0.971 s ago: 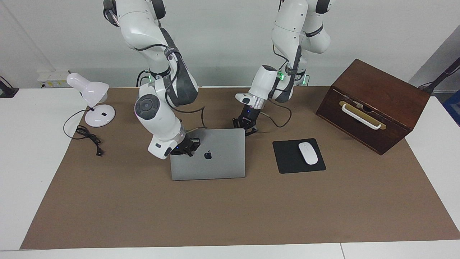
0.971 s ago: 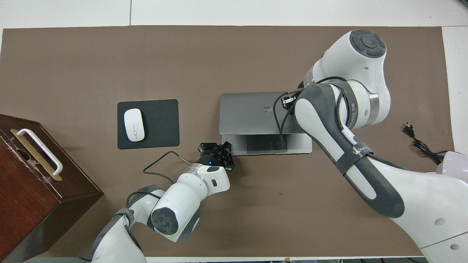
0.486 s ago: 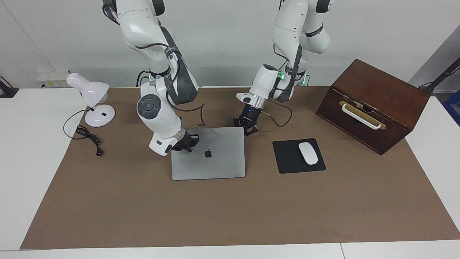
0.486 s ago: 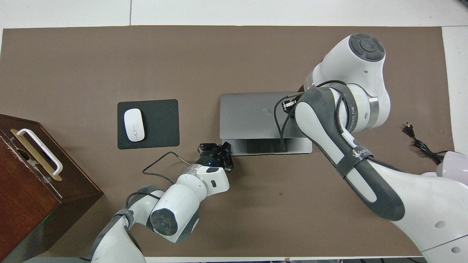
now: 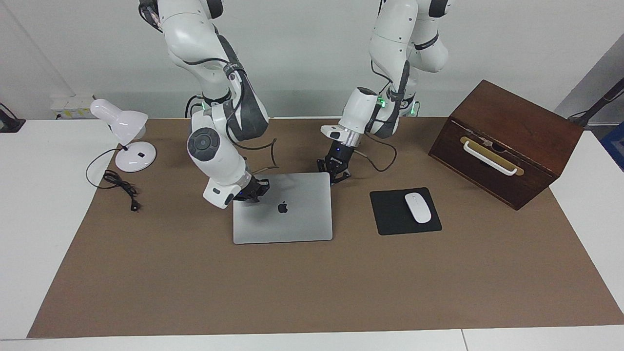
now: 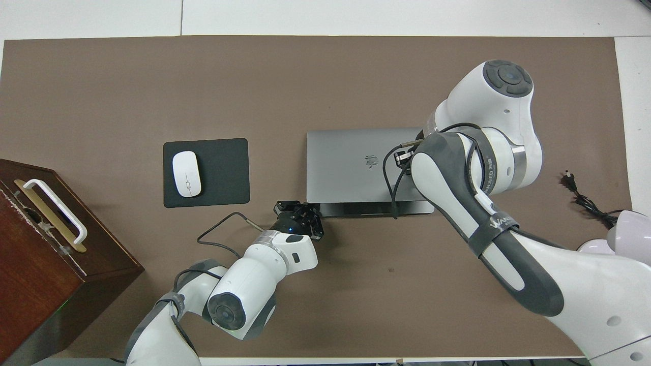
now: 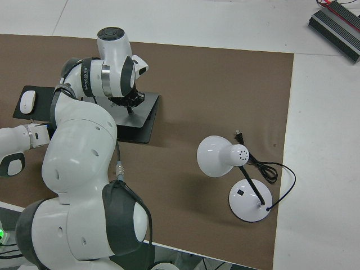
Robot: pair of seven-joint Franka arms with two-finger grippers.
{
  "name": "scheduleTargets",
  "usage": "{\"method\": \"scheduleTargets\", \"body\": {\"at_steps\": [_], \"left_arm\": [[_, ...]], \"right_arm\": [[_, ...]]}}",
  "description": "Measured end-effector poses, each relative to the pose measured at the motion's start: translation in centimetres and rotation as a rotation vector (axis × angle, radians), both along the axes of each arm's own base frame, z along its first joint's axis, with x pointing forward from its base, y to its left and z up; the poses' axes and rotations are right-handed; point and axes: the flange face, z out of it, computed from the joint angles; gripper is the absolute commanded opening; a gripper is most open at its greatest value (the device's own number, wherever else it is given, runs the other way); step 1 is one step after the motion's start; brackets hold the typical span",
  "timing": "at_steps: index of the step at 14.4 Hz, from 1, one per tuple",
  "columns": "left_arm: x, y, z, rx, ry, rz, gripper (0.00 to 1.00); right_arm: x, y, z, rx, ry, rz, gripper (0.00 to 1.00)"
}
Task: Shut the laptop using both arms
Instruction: 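Push the laptop lid down toward the keyboard with the right gripper, then lift the right gripper off the closed lid and withdraw it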
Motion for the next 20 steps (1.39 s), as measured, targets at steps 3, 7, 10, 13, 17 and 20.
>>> {"method": "scheduleTargets", "body": {"at_steps": [3, 7, 10, 13, 17, 20], "left_arm": [[0.0, 0.0, 0.0, 0.002, -0.002, -0.003, 0.0], [0.0, 0.0, 0.0, 0.004, -0.003, -0.005, 0.0], [0.0, 0.0, 0.0, 0.005, -0.004, -0.007, 0.0], [0.0, 0.0, 0.0, 0.005, -0.004, -0.008, 0.0], [0.0, 0.0, 0.0, 0.006, -0.005, -0.009, 0.0], [0.0, 0.0, 0.0, 0.006, -0.005, -0.009, 0.0]], "right_arm": [[-0.6, -0.2, -0.8, -0.004, -0.001, -0.004, 0.0], [-1.3, -0.4, -1.5, -0.008, 0.0, -0.008, 0.0], [-1.7, -0.5, -1.9, -0.009, -0.006, -0.011, 0.0], [-2.3, -0.4, -2.4, -0.011, -0.015, -0.011, 0.0], [-2.9, 0.2, -2.5, -0.012, -0.022, -0.001, 0.0], [-3.0, 0.1, -2.5, -0.012, -0.023, -0.001, 0.0]]}}
